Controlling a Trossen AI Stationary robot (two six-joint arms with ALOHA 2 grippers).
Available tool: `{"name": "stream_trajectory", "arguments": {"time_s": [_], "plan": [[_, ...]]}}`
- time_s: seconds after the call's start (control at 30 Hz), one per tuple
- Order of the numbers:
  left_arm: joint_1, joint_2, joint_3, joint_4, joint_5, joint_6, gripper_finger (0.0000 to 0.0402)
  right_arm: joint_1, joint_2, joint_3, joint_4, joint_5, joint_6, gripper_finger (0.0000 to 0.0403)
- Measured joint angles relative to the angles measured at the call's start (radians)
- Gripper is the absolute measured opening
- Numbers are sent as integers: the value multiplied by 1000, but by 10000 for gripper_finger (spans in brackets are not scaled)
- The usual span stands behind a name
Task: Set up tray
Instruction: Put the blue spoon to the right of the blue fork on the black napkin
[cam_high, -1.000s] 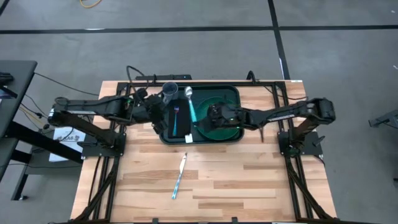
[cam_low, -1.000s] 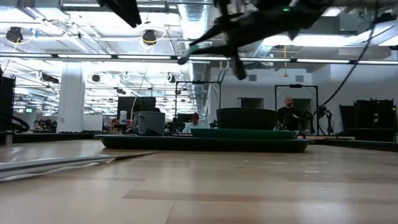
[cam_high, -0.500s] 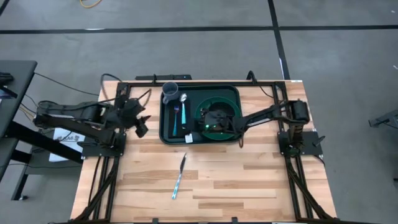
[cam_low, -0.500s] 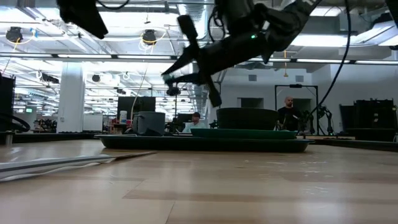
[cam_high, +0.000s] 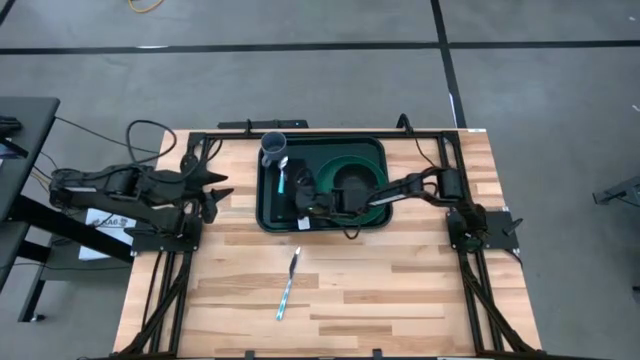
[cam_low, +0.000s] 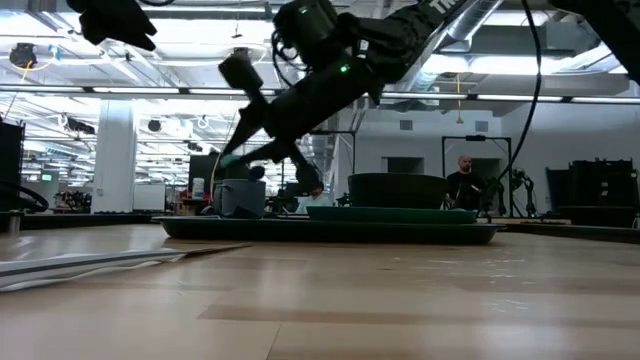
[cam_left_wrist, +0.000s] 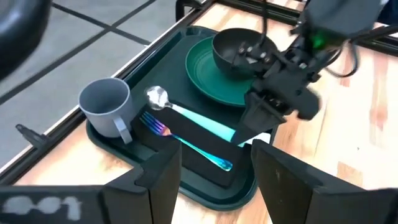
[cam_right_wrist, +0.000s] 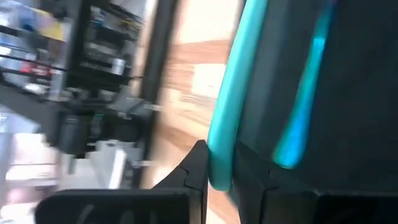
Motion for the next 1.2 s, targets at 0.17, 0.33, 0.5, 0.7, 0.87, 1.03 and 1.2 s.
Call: {"name": "stream_trajectory", "arguments": {"time_s": [0.17, 0.33, 0.5, 0.7, 0.87, 1.03, 1.2], "plan": [[0, -1, 0, -2, 21, 3, 183, -8, 1, 20, -142, 24, 16, 37], [0, 2, 0, -4, 24, 33, 183, -17, 1, 19, -162, 3, 15, 37], [0, 2, 0, -5, 24, 44, 183, -16, 12, 18, -216, -30, 15, 37], [0, 2, 0, -5, 23, 45, 183, -21, 11, 19, -231, -68, -28, 37], [0, 2, 0, -4, 23, 45, 183, -22, 11, 19, -231, -78, -29, 37], [0, 2, 0, -4, 23, 45, 183, -22, 11, 18, -231, -79, -18, 37], [0, 2, 0, -4, 23, 44, 183, -23, 11, 18, -231, -80, 22, 84]]}}
